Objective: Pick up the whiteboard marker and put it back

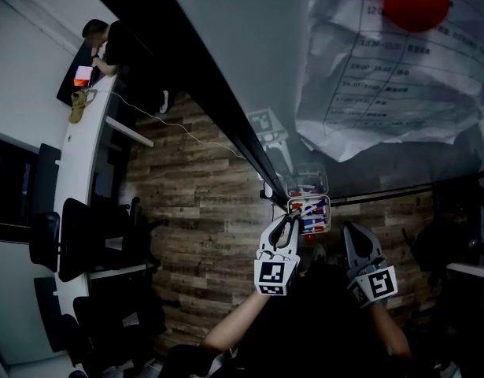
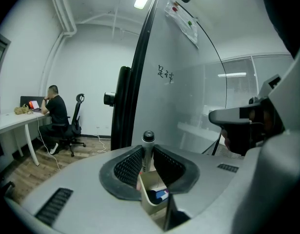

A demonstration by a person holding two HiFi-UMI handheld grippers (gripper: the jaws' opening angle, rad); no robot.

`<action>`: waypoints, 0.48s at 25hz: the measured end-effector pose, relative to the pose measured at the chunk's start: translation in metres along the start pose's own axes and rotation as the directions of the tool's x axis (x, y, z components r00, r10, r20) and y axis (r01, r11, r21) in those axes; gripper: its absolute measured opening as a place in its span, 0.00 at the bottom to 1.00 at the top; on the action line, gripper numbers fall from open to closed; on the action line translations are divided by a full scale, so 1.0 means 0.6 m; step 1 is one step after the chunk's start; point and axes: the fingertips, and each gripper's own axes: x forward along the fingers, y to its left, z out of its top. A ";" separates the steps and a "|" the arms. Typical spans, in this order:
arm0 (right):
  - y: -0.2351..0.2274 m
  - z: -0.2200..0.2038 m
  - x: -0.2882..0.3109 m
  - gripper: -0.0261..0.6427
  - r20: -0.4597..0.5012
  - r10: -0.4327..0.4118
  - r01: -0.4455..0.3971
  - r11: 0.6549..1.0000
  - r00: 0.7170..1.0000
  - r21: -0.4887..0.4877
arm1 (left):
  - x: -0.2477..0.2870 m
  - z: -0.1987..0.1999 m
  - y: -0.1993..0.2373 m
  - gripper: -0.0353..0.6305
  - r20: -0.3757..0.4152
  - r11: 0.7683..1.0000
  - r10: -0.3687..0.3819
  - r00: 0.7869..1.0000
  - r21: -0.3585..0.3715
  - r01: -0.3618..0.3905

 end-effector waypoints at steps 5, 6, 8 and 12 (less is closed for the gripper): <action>-0.002 0.000 0.002 0.06 -0.010 -0.005 0.005 1.000 1.000 -0.006 | 0.007 -0.006 -0.001 0.17 -0.019 1.000 -0.014 1.000 -0.003 0.014; -0.001 0.000 0.004 0.06 -0.009 -0.005 0.005 1.000 1.000 -0.007 | 0.008 -0.007 -0.001 0.17 -0.023 1.000 -0.018 1.000 -0.002 0.018; -0.001 0.002 0.005 0.06 -0.009 -0.007 0.007 1.000 1.000 0.001 | 0.009 -0.009 -0.001 0.17 -0.031 1.000 -0.022 0.999 0.000 0.022; 0.001 -0.002 0.007 0.06 -0.019 -0.005 0.004 1.000 1.000 -0.009 | 0.010 -0.014 0.002 0.18 -0.044 1.000 -0.024 0.999 -0.009 0.023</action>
